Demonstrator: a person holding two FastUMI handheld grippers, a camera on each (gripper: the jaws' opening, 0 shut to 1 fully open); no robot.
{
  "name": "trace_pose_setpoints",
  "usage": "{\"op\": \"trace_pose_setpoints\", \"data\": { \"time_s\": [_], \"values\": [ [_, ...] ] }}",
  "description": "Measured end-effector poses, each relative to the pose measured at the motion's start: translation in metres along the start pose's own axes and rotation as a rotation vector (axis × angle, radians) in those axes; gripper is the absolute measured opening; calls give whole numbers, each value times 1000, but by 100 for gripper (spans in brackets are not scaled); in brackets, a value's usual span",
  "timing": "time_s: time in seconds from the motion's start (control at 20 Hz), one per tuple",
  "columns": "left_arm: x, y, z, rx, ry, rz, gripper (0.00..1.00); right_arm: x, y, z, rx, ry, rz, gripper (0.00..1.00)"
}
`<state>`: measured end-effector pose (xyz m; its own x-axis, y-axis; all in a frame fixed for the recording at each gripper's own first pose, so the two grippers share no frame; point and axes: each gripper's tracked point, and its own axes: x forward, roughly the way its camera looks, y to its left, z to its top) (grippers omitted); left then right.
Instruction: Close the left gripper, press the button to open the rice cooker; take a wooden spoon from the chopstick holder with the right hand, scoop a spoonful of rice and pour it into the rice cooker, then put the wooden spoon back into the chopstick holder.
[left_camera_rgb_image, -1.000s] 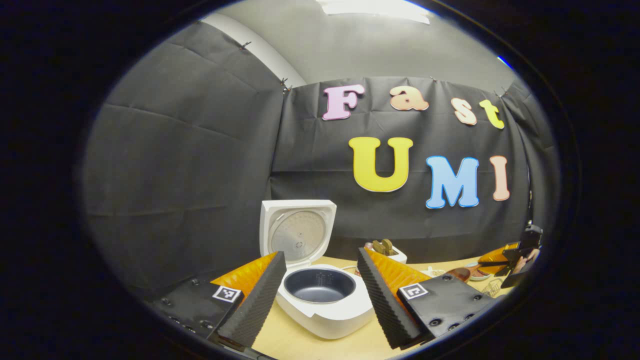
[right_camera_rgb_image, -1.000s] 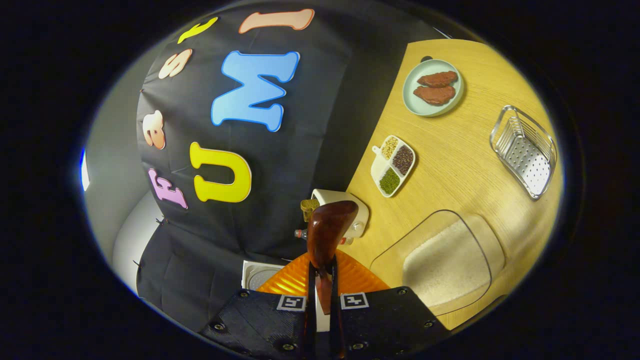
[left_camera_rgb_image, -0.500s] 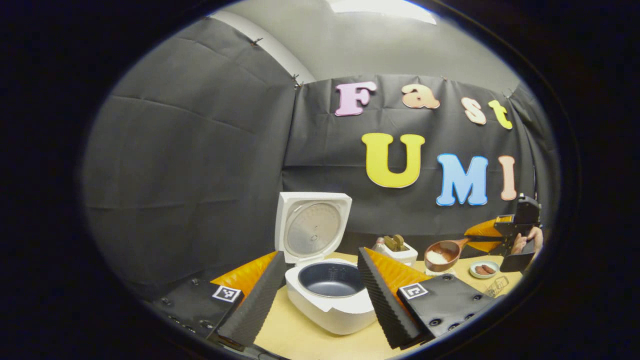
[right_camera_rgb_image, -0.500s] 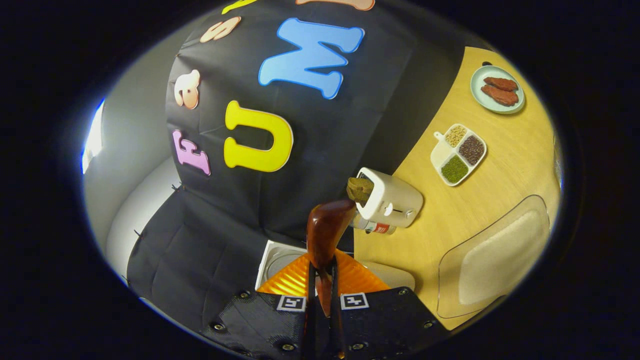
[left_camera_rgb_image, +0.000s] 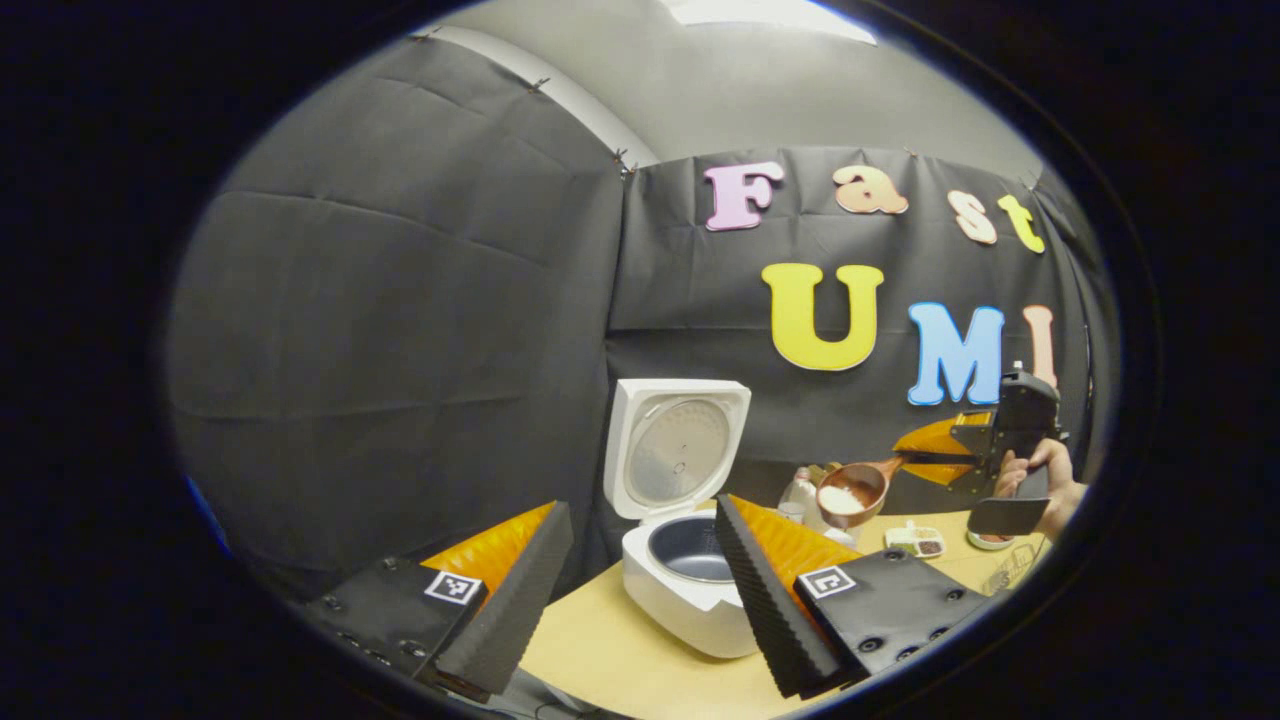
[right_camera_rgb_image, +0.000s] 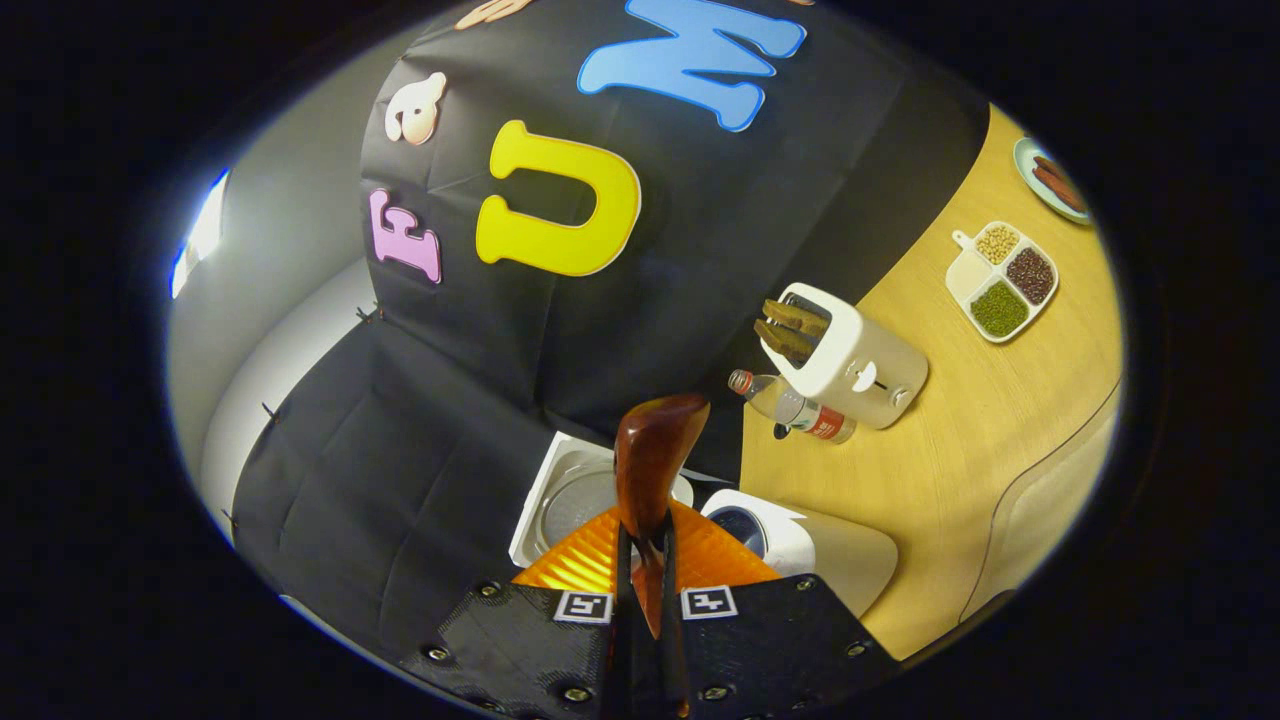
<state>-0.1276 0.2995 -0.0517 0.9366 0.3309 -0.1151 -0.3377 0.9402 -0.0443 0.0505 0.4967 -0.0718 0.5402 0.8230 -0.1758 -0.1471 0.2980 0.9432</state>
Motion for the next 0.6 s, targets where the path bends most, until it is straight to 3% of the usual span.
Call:
{"op": "trace_pose_setpoints", "data": {
  "time_s": [0.2,0.6],
  "values": [
    [-6,14,-11,-5,23,29,99,38,-2,-21,-69,25,-22,11],
    [-15,35,-29,-12,65,89,99,99,-9,-65,-330,103,-50,11]
  ]
}}
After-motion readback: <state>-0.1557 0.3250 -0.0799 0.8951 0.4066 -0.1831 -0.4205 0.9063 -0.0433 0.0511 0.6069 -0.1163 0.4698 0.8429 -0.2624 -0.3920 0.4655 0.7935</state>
